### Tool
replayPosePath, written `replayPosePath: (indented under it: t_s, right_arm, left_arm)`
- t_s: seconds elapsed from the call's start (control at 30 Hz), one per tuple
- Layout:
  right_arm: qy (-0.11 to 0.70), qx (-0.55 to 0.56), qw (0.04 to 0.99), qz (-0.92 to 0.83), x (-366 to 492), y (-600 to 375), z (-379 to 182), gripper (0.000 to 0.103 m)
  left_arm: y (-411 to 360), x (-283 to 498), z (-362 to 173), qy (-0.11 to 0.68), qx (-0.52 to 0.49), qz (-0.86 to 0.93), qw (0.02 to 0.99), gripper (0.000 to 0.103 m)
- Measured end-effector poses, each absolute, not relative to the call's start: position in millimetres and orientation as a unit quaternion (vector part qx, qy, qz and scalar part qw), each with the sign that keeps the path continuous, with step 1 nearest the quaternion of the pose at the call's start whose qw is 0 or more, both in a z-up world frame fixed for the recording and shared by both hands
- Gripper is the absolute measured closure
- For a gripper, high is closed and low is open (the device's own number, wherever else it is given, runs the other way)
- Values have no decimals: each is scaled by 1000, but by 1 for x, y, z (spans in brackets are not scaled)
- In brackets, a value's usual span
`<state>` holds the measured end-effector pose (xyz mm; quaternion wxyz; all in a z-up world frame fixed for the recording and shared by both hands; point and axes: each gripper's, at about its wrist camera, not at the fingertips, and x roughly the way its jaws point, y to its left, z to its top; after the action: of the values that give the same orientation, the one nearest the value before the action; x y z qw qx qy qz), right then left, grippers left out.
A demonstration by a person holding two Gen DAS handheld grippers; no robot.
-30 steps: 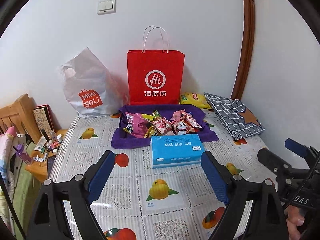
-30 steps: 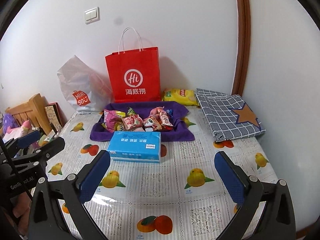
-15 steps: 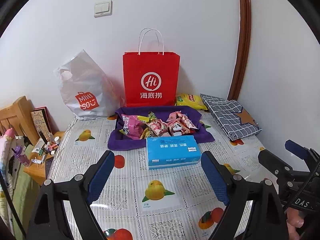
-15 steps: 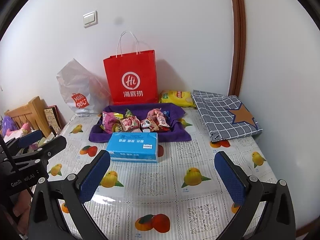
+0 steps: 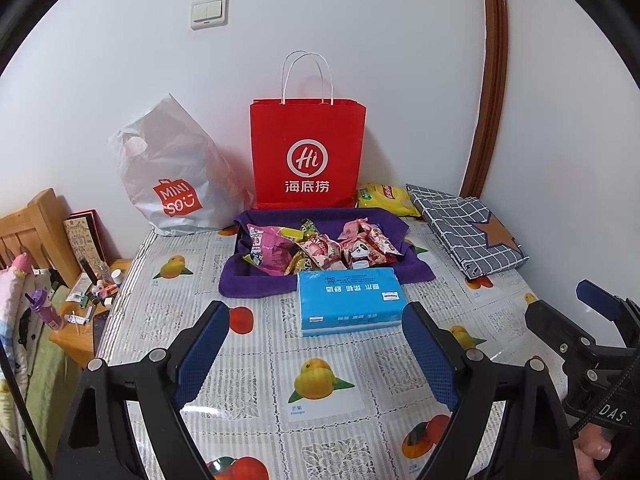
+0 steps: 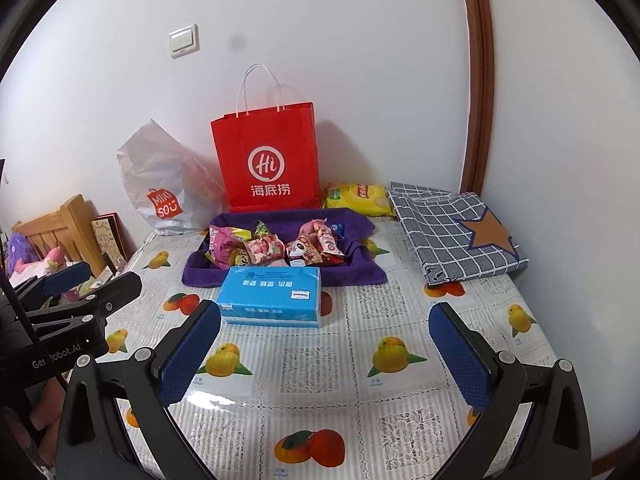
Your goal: Organize snacks
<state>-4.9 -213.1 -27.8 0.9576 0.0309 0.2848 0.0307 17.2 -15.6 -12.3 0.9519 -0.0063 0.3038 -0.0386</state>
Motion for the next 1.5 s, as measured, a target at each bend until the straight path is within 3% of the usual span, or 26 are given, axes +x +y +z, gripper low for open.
replayPosePath:
  t_s: [1.5]
  right_arm:
    - [280,27,959,32,-6,-208,-23,1]
  left_arm:
    - [-10,16,-14,304,-10,-34,952,15]
